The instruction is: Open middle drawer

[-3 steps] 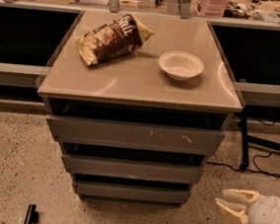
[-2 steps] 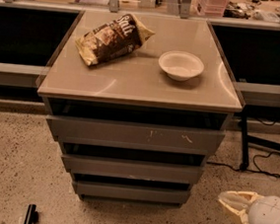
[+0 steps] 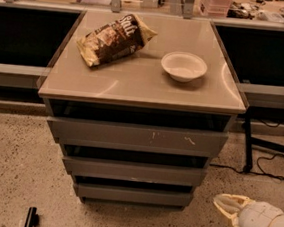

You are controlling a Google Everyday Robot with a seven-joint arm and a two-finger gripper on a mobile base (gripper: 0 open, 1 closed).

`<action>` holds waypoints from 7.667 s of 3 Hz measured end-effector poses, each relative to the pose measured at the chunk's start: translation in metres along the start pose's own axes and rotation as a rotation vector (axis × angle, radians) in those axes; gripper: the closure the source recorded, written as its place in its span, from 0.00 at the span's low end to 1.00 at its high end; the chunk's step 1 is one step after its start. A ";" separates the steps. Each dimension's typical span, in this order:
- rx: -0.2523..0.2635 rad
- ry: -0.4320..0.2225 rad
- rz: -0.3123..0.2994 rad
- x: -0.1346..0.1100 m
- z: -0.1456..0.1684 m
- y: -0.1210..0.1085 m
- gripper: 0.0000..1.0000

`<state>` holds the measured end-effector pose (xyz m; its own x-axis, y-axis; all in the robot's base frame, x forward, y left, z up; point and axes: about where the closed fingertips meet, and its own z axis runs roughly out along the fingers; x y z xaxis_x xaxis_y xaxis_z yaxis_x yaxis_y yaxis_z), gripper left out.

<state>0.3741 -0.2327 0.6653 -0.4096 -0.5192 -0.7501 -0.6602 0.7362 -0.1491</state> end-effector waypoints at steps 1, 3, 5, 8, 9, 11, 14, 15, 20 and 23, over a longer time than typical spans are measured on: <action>0.071 -0.044 -0.086 0.008 0.032 0.004 1.00; 0.200 -0.072 -0.150 0.004 0.067 -0.004 1.00; 0.181 -0.115 -0.121 0.010 0.087 0.009 1.00; 0.041 -0.295 -0.019 0.001 0.203 0.064 1.00; 0.042 -0.295 -0.019 0.001 0.203 0.064 1.00; 0.109 -0.327 -0.068 0.004 0.243 0.020 1.00; 0.137 -0.376 -0.063 0.003 0.264 -0.027 1.00; 0.141 -0.395 -0.074 0.010 0.275 -0.048 1.00; 0.153 -0.320 -0.103 0.028 0.324 -0.137 1.00; 0.092 -0.193 -0.046 0.036 0.326 -0.124 1.00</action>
Offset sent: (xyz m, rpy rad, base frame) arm 0.0612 0.0314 -0.0706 -0.2201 -0.3406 -0.0814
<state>0.6464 -0.2012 0.4462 -0.2464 -0.4672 -0.8492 -0.6117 0.7546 -0.2377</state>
